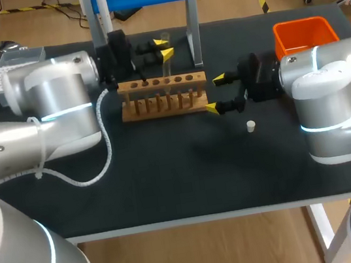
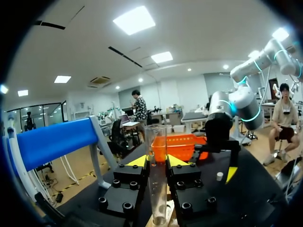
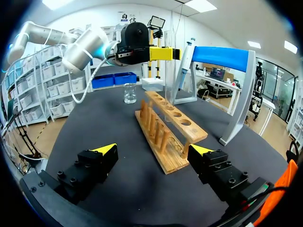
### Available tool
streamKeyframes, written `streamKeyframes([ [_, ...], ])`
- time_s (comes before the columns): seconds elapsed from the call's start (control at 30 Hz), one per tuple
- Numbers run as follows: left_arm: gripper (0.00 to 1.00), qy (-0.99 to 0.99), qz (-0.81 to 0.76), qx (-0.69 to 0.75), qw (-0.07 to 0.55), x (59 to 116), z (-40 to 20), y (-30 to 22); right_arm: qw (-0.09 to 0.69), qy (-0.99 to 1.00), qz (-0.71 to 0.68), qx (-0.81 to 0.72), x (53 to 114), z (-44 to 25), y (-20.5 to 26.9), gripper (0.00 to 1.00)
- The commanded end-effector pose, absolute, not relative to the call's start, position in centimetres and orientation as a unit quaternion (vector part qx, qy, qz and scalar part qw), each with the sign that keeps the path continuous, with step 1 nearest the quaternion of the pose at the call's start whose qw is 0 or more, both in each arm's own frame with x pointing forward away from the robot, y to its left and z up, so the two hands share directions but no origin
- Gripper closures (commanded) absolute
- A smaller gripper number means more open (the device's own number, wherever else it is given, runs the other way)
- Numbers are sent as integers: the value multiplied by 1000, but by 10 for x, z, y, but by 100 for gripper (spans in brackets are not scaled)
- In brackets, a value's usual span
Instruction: Invert the test tube, pick up the pipette, mount the tip to pipette, aspirate from beaker and dispense into the tube, eject the tip, return the pipette, and cap with the stopper.
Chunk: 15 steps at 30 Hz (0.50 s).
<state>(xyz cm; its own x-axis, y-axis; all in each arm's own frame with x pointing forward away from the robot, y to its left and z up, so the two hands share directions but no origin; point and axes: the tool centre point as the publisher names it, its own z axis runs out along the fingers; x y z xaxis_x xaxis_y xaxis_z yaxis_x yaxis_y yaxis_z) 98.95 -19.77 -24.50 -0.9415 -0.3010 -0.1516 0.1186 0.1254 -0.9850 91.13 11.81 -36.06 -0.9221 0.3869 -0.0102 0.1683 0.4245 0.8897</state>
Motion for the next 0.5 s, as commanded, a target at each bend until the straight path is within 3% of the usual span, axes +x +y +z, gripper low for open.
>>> streamKeyframes([
  [0.03, 100, 729, -661, -64, 166, 987, -249, -195, 108, 837, 511, 165, 911, -361, 117, 0],
  [0.5, 100, 728, -663, -67, 163, 990, -259, -193, 108, 837, 511, 165, 911, -361, 117, 0],
])
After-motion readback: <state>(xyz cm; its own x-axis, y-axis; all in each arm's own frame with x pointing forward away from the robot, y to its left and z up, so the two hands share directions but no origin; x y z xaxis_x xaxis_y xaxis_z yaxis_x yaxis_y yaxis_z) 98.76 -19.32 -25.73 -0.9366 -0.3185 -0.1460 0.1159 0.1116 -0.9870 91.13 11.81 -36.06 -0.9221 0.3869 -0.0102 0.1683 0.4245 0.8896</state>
